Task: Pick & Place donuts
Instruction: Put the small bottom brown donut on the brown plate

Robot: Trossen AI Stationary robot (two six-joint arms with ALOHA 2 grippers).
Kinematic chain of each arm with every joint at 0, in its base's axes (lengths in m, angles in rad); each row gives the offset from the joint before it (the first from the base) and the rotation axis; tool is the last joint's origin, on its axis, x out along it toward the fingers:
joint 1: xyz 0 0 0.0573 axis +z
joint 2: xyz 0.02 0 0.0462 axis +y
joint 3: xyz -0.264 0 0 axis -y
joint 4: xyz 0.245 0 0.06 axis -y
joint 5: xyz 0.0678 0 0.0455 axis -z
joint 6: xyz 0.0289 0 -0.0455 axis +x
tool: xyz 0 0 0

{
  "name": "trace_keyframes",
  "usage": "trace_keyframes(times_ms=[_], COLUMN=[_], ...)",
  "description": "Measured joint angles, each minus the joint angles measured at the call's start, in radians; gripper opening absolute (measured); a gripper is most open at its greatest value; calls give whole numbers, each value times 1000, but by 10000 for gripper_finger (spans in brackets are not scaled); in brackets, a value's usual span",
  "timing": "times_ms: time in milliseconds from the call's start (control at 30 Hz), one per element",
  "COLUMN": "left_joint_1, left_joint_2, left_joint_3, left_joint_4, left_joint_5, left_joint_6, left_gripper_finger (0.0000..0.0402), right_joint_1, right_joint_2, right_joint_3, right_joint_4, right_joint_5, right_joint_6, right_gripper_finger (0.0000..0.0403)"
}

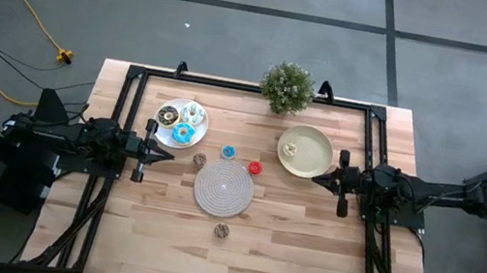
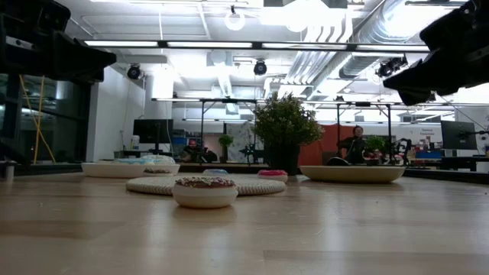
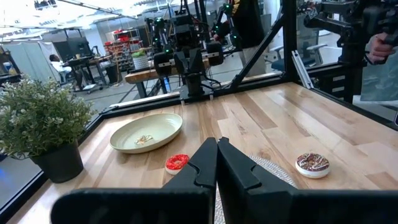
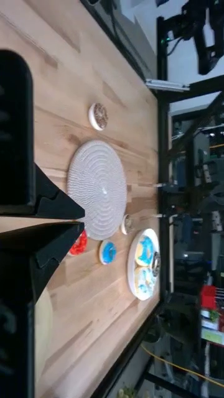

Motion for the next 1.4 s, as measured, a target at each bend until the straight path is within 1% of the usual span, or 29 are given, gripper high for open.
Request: trace_keyframes(times_ms=[233, 433, 567, 667, 800, 1000, 1200, 1300, 1400], left_joint_1=[0, 0, 0, 0, 0, 0, 0, 0, 0], left_joint_2=[0, 0, 0, 0, 0, 0, 0, 0, 0], left_joint_3=[0, 0, 0, 0, 0, 0, 0, 0, 0], left_joint_4=[0, 1, 1, 1, 1, 1, 1, 1, 1], left_joint_5=[0, 0, 0, 0, 0, 0, 0, 0, 0], left_joint_6=[0, 0, 0, 0, 0, 0, 0, 0, 0], left_gripper_finger=[0, 0, 0, 0, 0, 0, 0, 0, 0], right_joint_1=[0, 0, 0, 1, 6, 52, 119, 155, 182], right_joint_2=[123, 275, 377, 458, 577, 745, 908, 995, 1082], right_joint_3=[130, 236, 325, 408, 536, 712, 845, 916, 991], right_joint_4=[-135, -152, -190, -264, -380, -489, -530, -556, -584], right_joint_5=[0, -3, -35, -73, -155, -223, -251, -238, -204], right_joint_6=[4, 84, 78, 75, -19, -170, -297, -326, -320], right_gripper_finger=[12, 12, 12, 12, 12, 12, 12, 12, 12])
